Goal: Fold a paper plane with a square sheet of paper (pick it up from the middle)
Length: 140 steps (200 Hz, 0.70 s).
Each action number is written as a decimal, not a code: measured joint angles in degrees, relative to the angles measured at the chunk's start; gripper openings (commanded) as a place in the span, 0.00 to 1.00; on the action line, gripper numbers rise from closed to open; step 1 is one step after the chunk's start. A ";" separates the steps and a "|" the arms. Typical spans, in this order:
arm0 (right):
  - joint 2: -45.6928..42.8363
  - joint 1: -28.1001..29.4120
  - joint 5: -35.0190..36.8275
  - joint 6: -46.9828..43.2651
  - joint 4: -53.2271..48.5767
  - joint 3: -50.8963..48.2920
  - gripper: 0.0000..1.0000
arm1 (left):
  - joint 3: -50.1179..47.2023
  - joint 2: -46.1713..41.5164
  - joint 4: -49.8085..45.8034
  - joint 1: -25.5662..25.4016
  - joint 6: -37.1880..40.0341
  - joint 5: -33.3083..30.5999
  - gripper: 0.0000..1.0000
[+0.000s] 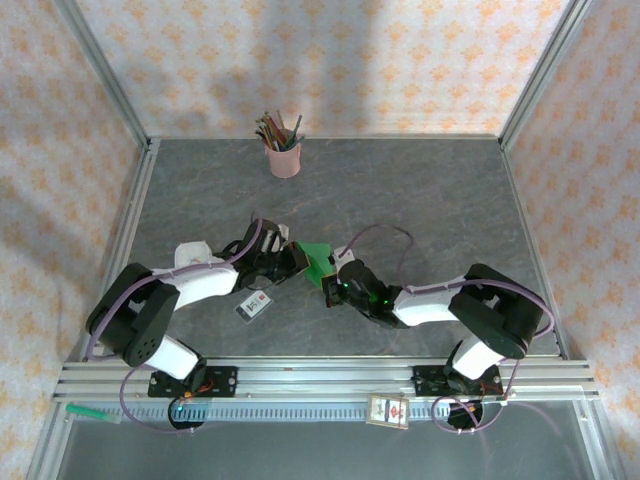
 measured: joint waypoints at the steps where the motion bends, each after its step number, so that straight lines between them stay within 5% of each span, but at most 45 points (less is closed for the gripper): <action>1: 0.00 0.00 0.00 0.00 0.00 0.00 0.00 | 0.02 0.04 0.02 0.00 0.02 0.00 0.02; 140: 1.66 0.00 -2.99 6.73 6.36 -2.45 0.00 | -2.01 6.67 3.43 0.00 2.19 -0.26 0.01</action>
